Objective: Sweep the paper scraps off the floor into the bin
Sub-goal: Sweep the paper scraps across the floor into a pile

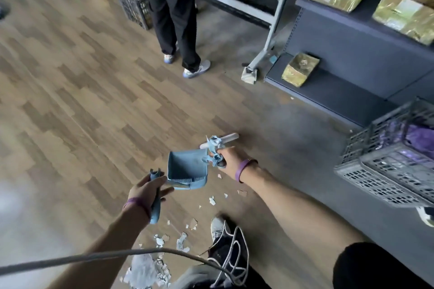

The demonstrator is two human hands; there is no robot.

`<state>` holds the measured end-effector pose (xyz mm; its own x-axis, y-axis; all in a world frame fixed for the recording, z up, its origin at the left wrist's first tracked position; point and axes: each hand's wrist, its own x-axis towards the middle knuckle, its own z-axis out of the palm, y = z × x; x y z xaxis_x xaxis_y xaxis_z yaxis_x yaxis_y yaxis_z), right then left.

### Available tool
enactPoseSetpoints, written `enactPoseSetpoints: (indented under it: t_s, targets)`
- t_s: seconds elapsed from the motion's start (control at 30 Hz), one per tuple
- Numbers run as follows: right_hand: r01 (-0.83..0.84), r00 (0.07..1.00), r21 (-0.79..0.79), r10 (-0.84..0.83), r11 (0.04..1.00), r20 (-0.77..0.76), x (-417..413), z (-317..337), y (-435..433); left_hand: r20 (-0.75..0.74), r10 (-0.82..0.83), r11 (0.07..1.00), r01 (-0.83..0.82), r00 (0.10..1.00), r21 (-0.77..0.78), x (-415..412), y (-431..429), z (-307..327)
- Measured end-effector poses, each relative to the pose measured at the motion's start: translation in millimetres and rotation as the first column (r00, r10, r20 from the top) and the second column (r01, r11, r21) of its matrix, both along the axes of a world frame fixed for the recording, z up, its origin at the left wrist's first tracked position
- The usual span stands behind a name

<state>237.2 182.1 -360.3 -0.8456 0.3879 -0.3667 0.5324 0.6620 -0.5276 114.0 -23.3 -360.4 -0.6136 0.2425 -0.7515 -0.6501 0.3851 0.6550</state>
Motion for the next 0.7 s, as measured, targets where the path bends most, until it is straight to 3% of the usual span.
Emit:
enactPoseSetpoints:
  t_s: [0.1, 0.3, 0.4, 0.5, 0.57, 0.6, 0.63, 0.67, 0.7]
  targets:
    - [0.074, 0.997, -0.008, -0.074, 0.997, 0.017, -9, 7, 31, 0.019, -0.081, 0.997, 0.08, 0.997, 0.006, -26, 45, 3]
    - [0.344, 0.939, -0.173, -0.338, 0.923, 0.063, -25, 3, 73, 0.002, -0.244, 0.968, 0.244, 0.97, -0.056, -81, 127, -2]
    - [0.443, 0.897, -0.146, -0.436, 0.885, 0.075, -34, -9, 77, -0.026, -0.303, 0.951, 0.3, 0.953, -0.076, -110, 160, -12]
    - [0.624, 0.78, -0.061, -0.618, 0.779, 0.095, -43, -28, 66, -0.024, -0.41, 0.91, 0.407, 0.912, -0.08, -139, 192, -21]
    - [0.729, 0.683, -0.07, -0.73, 0.681, 0.014, -56, -39, 53, -0.048, -0.502, 0.862, 0.495, 0.864, -0.107, -158, 210, -30]
    - [0.809, 0.578, -0.122, -0.816, 0.575, -0.013, -66, -37, 46, -0.078, -0.545, 0.835, 0.533, 0.835, -0.134, -169, 218, -34]
    - [0.843, 0.426, -0.344, -0.904, 0.413, -0.04, -77, -33, 38, -0.115, -0.582, 0.811, 0.564, 0.805, -0.156, -179, 226, -36]
    - [0.788, 0.146, -0.601, -0.989, 0.132, -0.025, -85, -33, 33, -0.143, -0.631, 0.774, 0.61, 0.762, -0.169, -193, 234, -40]
    - [0.721, 0.002, -0.693, -1.0, -0.004, 0.007, -91, -39, 26, -0.163, -0.686, 0.728, 0.662, 0.709, -0.181, -204, 240, -41]
